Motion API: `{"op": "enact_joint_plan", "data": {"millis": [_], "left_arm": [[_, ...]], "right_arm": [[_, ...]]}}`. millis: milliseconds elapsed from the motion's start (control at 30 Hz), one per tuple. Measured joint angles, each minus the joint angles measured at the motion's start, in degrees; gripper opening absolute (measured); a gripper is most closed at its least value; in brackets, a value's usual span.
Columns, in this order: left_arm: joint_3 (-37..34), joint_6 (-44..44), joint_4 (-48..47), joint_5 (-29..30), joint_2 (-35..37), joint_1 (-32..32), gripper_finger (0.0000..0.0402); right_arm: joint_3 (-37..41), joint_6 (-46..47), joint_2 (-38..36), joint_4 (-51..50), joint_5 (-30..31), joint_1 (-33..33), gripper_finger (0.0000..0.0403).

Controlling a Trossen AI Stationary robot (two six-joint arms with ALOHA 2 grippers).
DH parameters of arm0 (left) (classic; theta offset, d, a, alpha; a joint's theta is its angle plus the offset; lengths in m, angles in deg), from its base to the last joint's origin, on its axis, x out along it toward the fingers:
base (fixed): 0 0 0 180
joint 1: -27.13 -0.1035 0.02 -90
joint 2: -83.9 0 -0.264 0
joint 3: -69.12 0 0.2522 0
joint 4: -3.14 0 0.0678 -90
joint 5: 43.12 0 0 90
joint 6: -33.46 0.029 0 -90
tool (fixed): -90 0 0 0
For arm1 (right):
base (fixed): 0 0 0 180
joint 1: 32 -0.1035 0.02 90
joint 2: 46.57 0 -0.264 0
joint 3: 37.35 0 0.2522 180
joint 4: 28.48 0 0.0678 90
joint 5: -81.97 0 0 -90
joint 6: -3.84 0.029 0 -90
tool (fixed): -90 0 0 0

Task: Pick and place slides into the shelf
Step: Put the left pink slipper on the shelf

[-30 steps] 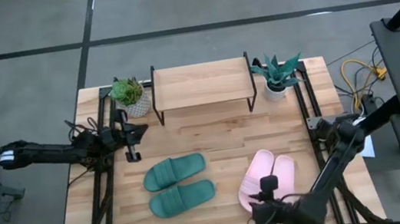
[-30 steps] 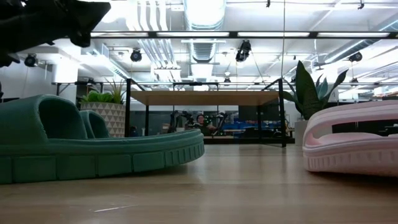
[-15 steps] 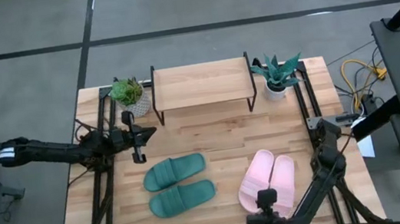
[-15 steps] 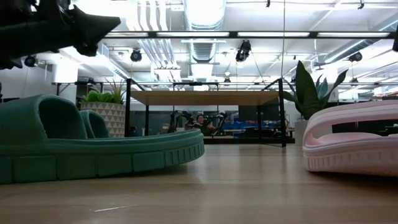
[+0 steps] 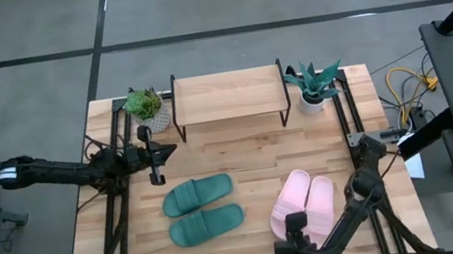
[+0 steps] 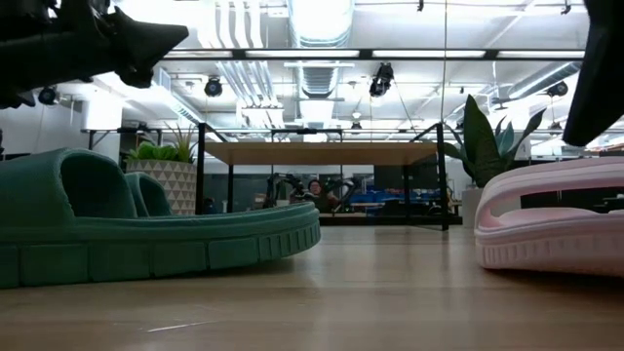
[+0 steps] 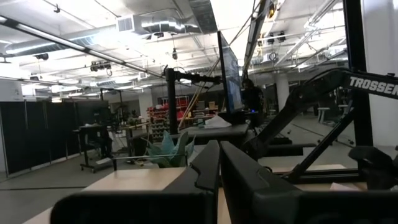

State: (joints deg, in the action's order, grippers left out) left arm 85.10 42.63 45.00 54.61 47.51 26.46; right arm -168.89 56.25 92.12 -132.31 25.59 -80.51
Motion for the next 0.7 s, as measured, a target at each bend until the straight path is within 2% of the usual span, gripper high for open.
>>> {"op": "enact_joint_plan", "data": {"millis": [200,700], "left_arm": [[0.0,0.1,0.0,0.0,-0.4,0.0,0.0000],[0.0,0.1,0.0,0.0,-0.7,0.0,0.0000]], "right_arm": [[1.6,-3.0,0.1,0.0,0.0,0.9,0.0215],[8.3,-2.7,0.1,0.0,0.6,2.9,0.0210]]}}
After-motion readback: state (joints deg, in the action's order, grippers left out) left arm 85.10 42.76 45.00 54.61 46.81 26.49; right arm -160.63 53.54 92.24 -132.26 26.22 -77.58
